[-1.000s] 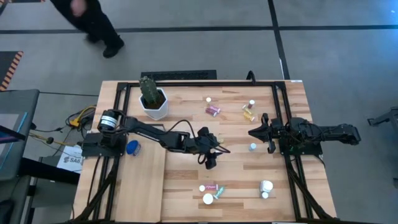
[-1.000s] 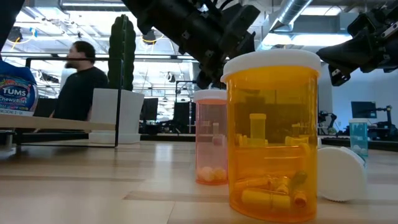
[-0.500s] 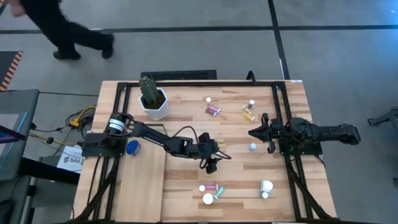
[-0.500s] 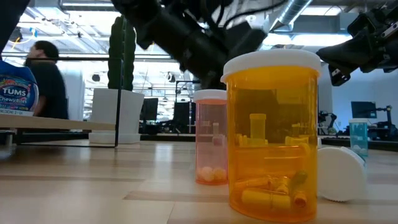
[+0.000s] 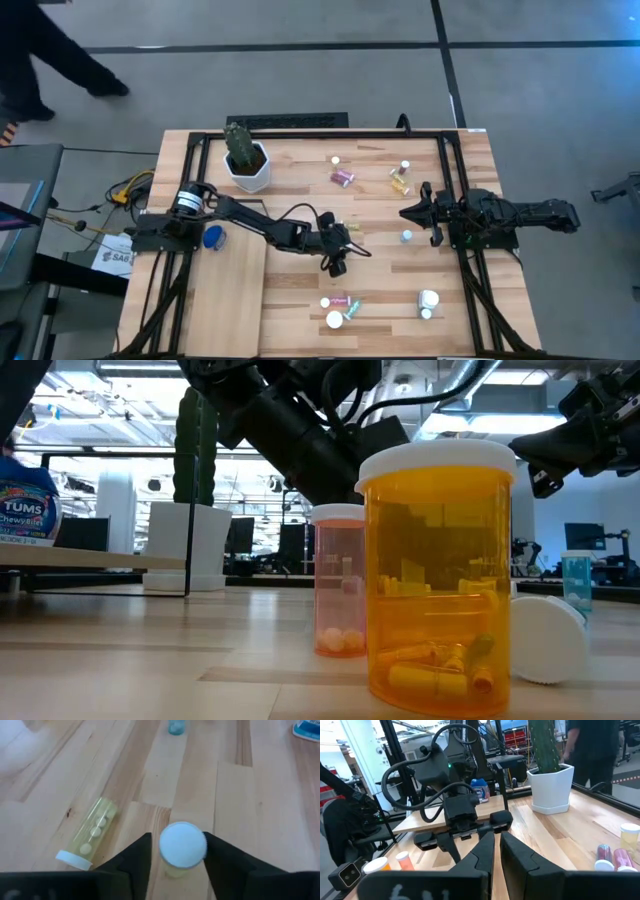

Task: Pick and place medicine bottles onto shelf by color
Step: Put the yellow pill bottle on the shelf

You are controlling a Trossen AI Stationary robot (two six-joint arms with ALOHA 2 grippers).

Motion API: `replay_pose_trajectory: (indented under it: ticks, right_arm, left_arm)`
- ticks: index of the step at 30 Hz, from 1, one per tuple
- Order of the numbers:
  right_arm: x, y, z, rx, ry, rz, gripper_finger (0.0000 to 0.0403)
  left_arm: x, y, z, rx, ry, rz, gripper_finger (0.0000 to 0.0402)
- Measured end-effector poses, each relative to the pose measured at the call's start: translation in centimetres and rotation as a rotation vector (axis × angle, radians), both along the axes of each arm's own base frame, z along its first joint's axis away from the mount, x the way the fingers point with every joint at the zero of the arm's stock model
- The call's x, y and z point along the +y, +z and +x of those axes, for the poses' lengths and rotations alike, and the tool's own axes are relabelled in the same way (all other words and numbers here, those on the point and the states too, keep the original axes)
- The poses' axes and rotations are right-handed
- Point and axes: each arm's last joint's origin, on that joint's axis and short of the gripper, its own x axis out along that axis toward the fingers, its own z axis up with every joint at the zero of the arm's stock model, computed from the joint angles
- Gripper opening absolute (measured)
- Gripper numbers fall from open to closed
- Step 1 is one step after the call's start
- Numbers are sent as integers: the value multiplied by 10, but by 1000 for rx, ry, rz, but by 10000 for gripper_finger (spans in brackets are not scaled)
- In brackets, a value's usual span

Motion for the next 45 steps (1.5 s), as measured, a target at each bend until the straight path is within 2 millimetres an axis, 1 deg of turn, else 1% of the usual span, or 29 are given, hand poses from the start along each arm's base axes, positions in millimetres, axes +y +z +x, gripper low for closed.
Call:
replay_pose_trajectory:
  ticks: [4,7,10,14,16,21,27,30,33,36,38,45]
  right_arm:
    - [0,0,0,0,0,0,56]
    - [0,0,0,0,0,0,56]
    - [0,0,0,0,0,0,56]
    - [0,0,0,0,0,0,56]
    - [0,0,0,0,0,0,56]
    - [0,0,0,1,0,0,56]
    - [0,0,0,1,0,0,56]
    - [0,0,0,0,0,0,56]
    - [0,0,0,0,0,0,56]
    - [0,0,0,1,0,0,56]
    - [0,0,0,1,0,0,56]
    - [0,0,0,3,0,0,56]
  left_arm:
    - [0,0,0,3,0,0,93]
    - [2,0,0,4,1,-3,67]
    - [4,0,1,5,2,-8,62]
    - [8,4,2,-20,-3,-29,71]
    - [10,12,2,-41,11,-45,72]
    - [14,48,-7,-98,44,-55,74]
    - [19,100,-35,-100,103,-53,74]
    - [18,126,-55,-105,132,-62,75]
    - [13,144,-76,-76,164,-35,75]
    - [8,150,-97,-33,207,-36,75]
    - [3,150,-111,-5,247,-48,75]
    - [-17,136,-159,-22,368,-144,75]
